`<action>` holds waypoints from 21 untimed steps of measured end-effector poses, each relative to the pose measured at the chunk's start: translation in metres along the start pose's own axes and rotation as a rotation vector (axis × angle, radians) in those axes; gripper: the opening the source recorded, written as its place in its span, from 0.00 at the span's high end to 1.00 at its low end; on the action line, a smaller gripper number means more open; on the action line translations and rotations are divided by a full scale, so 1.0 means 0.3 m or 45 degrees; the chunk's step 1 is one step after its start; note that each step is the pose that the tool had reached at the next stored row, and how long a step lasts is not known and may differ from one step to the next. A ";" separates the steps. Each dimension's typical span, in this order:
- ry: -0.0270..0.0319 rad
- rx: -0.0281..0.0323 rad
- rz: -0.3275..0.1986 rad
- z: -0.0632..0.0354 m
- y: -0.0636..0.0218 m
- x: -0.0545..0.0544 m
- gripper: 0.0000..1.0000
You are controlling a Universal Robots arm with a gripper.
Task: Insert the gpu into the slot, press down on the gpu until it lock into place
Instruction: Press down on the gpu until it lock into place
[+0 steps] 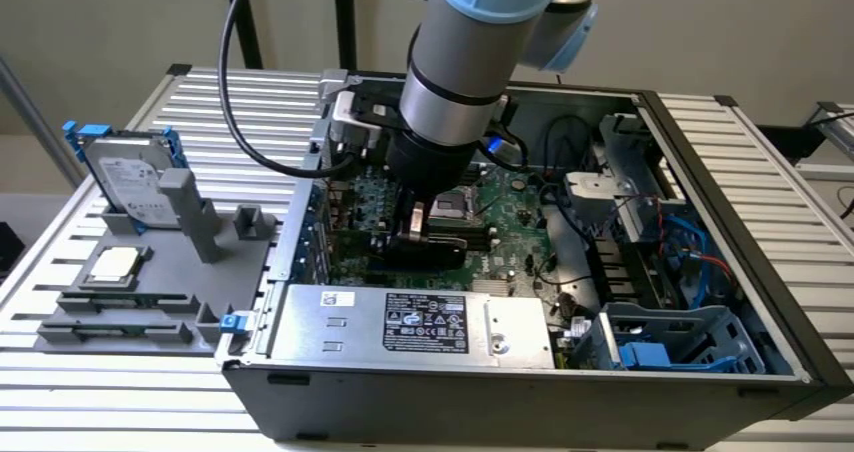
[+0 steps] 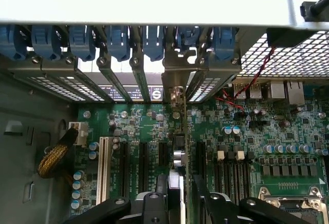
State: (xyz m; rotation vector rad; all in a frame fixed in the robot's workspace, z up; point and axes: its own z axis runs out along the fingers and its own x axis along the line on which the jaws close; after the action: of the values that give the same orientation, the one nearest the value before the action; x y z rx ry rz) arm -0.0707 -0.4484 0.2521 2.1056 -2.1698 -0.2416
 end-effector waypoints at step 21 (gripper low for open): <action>0.0391 -0.0007 0.008 -0.074 0.023 -0.036 0.67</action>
State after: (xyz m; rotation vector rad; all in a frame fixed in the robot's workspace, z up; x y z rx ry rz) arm -0.0730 -0.4382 0.2755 2.0882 -2.1583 -0.2079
